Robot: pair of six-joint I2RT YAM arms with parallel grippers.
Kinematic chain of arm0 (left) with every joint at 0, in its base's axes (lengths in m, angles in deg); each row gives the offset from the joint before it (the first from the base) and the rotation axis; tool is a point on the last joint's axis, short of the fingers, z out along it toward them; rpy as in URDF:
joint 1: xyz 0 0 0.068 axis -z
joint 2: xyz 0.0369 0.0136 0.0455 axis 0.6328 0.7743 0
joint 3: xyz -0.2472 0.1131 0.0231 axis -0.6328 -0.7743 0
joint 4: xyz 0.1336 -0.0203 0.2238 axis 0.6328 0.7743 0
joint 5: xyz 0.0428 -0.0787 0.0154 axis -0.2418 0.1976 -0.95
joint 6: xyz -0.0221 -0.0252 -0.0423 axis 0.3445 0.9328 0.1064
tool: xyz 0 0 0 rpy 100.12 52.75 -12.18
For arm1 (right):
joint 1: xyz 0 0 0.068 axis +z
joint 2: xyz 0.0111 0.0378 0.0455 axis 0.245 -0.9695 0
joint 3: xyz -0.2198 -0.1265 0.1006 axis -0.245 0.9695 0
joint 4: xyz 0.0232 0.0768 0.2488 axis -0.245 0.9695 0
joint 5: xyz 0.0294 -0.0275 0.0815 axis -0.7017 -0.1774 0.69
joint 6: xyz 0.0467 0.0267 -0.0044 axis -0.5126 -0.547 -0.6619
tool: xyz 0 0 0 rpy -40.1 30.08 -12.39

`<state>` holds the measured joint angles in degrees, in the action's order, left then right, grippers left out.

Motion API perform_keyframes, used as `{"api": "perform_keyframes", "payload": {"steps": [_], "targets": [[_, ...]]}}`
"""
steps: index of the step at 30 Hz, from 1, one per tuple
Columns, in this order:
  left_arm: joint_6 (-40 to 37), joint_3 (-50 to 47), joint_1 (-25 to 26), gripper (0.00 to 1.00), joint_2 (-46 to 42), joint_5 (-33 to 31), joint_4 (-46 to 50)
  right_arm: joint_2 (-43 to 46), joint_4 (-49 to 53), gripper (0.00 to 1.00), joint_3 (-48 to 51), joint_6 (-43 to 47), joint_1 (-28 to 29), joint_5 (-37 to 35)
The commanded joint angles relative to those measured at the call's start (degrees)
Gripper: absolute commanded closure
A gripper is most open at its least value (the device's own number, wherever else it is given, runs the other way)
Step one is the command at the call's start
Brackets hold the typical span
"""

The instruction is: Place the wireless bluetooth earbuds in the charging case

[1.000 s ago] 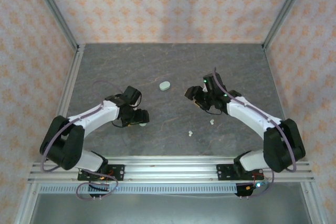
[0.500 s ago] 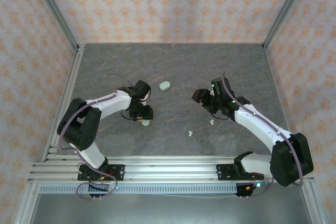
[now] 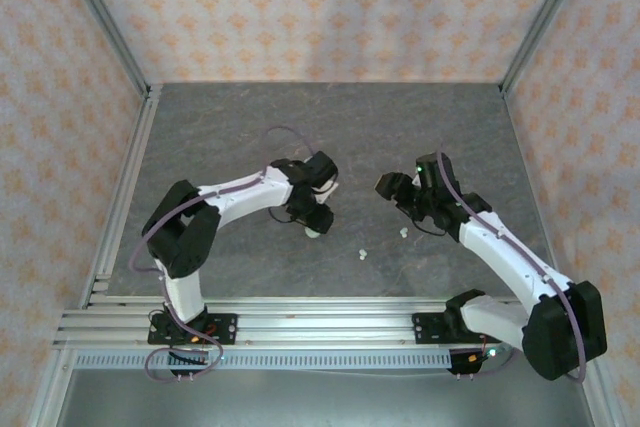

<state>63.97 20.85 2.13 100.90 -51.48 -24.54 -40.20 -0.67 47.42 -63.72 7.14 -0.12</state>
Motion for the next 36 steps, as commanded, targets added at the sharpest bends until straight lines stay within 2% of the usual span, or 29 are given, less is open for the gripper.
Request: {"api": "perform_keyframes", "payload": {"steps": [1,5,9,13,16,22,26,36], "targets": [[-5.85,2.62,1.21,0.53,2.76,-3.1,4.26,1.58,0.3,0.34,1.89,-0.2,-0.26,-1.03],[-8.84,4.2,2.07,0.51,5.18,-3.47,3.49,2.86,0.27,0.34,2.84,-0.97,-0.25,-1.11],[-11.39,5.76,2.14,0.43,5.8,-3.37,3.21,4.68,1.03,0.34,3.37,-1.3,-0.26,-1.76],[-12.53,6.13,1.99,0.34,3.86,-3.24,1.93,6.35,2.31,0.34,3.37,-1.36,-0.27,-2.16],[-12.53,4.42,1.18,0.3,-0.69,-2.35,-0.73,7.51,3.18,0.33,3.46,-1.34,-0.26,-2.48],[-13.2,-1.23,0.97,0.29,-6.08,-1.35,-4.83,8.45,3.14,0.33,4.49,-2.03,-0.27,-2.22],[-12.71,-4.11,1.32,0.28,-5.56,-3.39,-4.87,8.53,2.56,0.33,4.86,-2.55,-0.29,-1.52],[-12.35,-7.18,1.9,0.28,-1.39,-1.62,-9.12,9.23,2.66,0.33,5.47,-3.63,-0.28,-0.97]]}}
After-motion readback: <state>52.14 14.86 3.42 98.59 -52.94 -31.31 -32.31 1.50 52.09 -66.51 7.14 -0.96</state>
